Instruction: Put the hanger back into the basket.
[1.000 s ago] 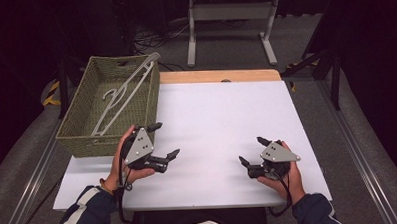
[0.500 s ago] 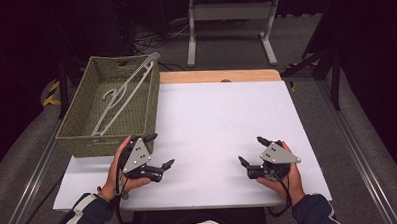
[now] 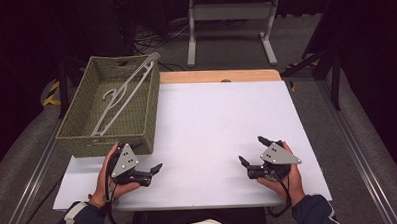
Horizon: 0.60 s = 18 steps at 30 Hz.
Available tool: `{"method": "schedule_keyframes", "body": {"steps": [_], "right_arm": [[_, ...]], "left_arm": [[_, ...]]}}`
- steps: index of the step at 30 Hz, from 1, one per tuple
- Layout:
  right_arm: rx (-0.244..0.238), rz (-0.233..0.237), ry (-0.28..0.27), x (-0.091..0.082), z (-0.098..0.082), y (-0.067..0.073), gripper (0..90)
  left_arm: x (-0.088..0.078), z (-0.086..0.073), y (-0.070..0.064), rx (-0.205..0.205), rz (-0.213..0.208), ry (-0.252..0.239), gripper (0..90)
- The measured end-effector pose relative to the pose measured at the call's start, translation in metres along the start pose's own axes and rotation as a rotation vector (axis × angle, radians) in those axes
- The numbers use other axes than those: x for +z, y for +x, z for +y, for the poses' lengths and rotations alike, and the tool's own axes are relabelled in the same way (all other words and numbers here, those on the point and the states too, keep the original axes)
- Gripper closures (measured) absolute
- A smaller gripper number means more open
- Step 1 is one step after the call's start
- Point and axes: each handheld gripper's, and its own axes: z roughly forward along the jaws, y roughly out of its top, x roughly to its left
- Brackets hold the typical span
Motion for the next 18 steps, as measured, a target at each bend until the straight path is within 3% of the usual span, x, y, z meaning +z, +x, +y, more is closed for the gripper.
{"method": "schedule_keyframes", "body": {"steps": [3, 5, 12, 18], "right_arm": [[-0.001, 0.000, -0.001, 0.000, 0.000, 0.000, 12.0], [0.000, 0.000, 0.002, 0.001, 0.000, 0.000, 11.0], [0.005, 0.006, 0.005, 0.001, -0.001, -0.001, 10.3], [-0.002, 0.011, 0.003, 0.000, -0.001, -0.001, 10.3]], "left_arm": [[-0.001, -0.005, 0.002, -0.017, 0.008, 0.004, 7.0], [-0.003, -0.008, 0.004, -0.002, 0.024, 0.015, 6.8], [-0.002, -0.019, 0.010, -0.061, 0.045, 0.036, 5.8], [-0.001, -0.020, 0.010, -0.063, 0.053, 0.049, 5.6]]}}
